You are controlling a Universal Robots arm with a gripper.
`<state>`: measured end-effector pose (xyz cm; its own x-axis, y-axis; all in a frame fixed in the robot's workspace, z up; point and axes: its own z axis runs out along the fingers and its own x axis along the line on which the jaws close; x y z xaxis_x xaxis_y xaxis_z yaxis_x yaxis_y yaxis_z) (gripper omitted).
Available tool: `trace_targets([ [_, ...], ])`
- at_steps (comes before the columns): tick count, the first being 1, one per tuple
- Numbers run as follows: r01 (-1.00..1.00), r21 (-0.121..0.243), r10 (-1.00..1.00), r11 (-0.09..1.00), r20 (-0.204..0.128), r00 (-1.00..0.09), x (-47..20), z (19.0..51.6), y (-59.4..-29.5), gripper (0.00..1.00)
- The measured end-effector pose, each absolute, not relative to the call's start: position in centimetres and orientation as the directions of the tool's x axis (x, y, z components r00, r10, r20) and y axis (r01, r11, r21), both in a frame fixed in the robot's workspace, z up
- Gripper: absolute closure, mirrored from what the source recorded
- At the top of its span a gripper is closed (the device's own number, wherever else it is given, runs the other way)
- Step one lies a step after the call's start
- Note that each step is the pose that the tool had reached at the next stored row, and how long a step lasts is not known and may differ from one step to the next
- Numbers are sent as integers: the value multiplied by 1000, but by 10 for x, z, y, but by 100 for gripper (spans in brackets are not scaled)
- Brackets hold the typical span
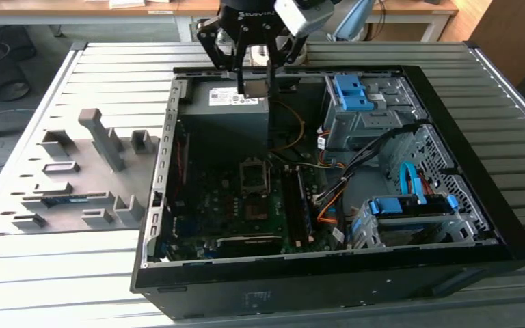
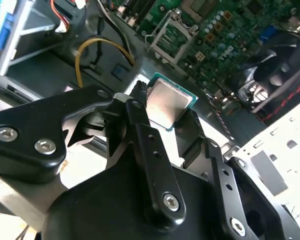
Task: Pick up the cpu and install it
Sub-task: 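Pick up the cpu and move it towards the insertion slot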
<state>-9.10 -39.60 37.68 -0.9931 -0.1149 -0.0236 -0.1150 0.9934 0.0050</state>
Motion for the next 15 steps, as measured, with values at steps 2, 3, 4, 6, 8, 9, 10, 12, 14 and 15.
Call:
trace_targets([
  [2, -115, 5, -115, 993, -24, -993, -87, 377, -396, 53],
  [3, -115, 5, -115, 993, -24, -993, -85, 377, -396, 53],
  [4, -115, 5, -115, 993, -24, -993, -83, 377, -396, 53],
  [6, -115, 5, -115, 993, -24, -993, -79, 377, -396, 53],
  [8, -115, 5, -115, 993, -24, -993, -78, 377, -396, 53],
  [9, -115, 5, -115, 993, -24, -993, -78, 377, -396, 53],
  [10, -115, 5, -115, 993, -24, -993, -78, 377, -396, 53],
  [12, -115, 5, -115, 993, -24, -993, -78, 377, -396, 53],
  [14, -115, 5, -115, 993, -24, -993, -78, 377, -396, 53],
  [15, -115, 5, -115, 993, -24, -993, -78, 377, -397, 53],
])
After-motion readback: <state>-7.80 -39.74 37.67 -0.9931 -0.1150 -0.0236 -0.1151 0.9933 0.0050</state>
